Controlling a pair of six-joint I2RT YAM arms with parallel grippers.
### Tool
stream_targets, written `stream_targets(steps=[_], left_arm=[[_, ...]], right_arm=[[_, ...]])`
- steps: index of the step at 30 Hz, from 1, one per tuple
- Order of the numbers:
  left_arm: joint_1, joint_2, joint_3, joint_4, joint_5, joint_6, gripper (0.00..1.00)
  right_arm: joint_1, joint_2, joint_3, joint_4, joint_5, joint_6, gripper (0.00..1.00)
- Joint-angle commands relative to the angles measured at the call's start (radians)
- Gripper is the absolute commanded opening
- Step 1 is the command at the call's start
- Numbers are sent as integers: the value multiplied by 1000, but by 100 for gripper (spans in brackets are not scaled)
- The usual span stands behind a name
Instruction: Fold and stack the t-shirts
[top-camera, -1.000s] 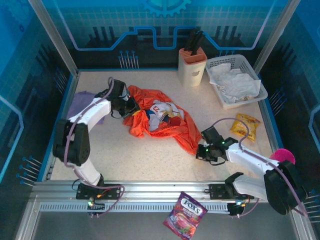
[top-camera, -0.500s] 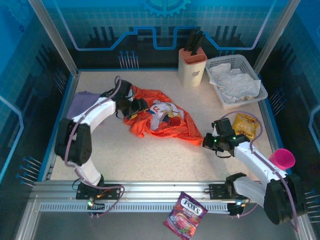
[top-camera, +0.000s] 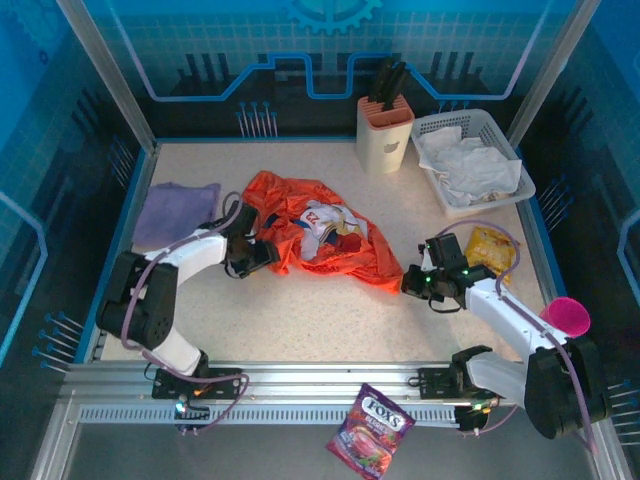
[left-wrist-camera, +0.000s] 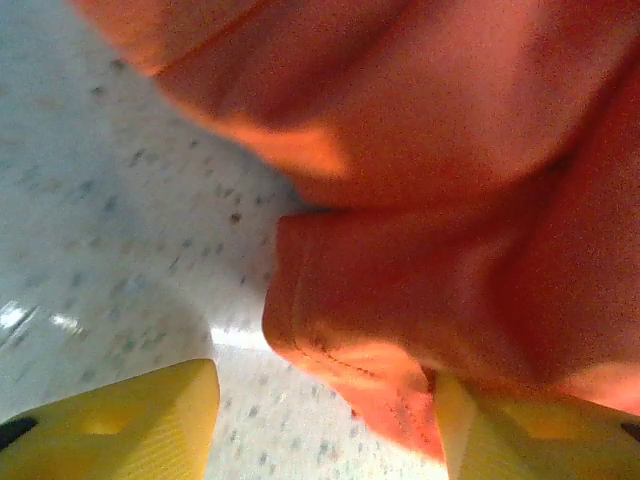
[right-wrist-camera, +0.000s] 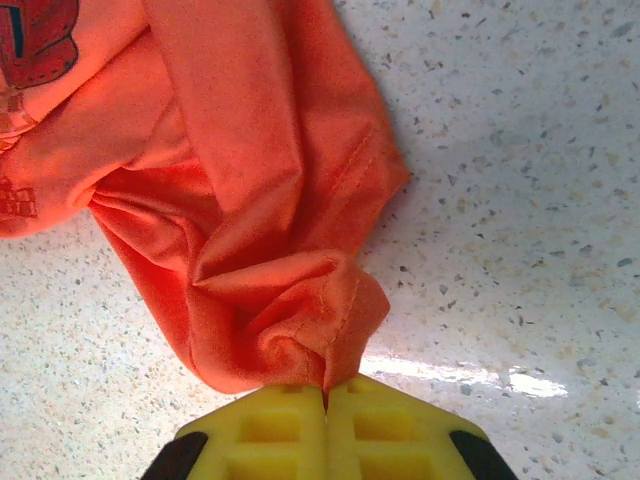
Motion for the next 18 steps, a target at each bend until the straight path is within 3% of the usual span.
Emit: stream_targets(steps=[1, 5, 9, 18], left_arm=[[-42, 21, 12, 126, -46, -18, 52], [-94, 27, 52, 128, -110, -36, 33], [-129, 46, 106, 106, -117, -60, 2], [-279, 152, 376, -128, -172, -57, 0]], right_arm=[[-10, -25, 28, -12, -15, -20, 0], [-13, -55, 25, -27, 4, -22, 0], [-14, -58, 28, -25, -4, -24, 0], [-23, -45, 45, -22, -7, -34, 0]])
